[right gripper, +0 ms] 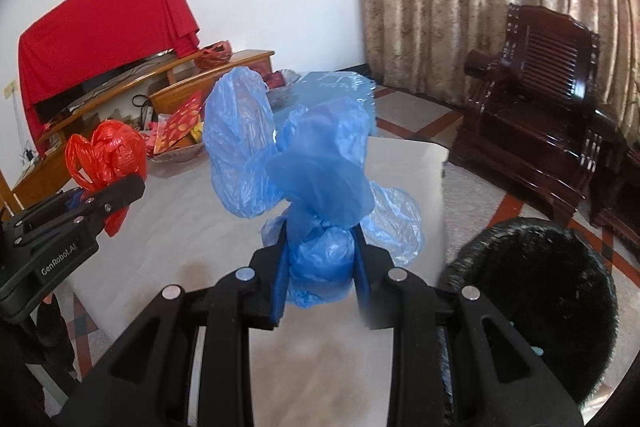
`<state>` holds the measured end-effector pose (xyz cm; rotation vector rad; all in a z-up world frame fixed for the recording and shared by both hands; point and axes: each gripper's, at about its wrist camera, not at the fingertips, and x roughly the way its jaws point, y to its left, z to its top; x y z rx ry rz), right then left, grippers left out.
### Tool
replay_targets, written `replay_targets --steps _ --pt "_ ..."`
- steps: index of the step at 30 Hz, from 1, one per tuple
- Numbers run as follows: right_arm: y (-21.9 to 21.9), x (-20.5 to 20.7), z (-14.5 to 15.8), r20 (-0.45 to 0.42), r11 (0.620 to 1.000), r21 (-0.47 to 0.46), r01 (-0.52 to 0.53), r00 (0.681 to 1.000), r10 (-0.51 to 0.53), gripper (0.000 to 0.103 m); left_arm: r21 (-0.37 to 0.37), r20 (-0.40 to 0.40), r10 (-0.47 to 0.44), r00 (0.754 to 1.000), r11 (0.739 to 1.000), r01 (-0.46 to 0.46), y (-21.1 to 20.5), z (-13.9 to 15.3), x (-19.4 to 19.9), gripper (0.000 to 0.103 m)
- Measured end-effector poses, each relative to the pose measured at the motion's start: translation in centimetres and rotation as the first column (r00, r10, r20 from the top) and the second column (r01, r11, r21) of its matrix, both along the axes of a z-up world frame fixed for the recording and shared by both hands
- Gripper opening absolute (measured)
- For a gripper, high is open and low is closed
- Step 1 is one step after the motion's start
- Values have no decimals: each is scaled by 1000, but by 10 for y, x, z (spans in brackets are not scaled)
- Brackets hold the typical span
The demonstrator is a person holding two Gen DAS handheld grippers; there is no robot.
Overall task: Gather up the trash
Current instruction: 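Lift the red and blue bags and carry them over the black bin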
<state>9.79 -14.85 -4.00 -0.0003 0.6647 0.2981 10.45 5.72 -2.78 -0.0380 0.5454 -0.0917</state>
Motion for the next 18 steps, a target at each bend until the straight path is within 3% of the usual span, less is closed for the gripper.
replay_targets --steps 18 --pt "-95 -54 21 70 983 18 181 981 -182 27 30 58 -210 976 978 208 -91 23 -16 26"
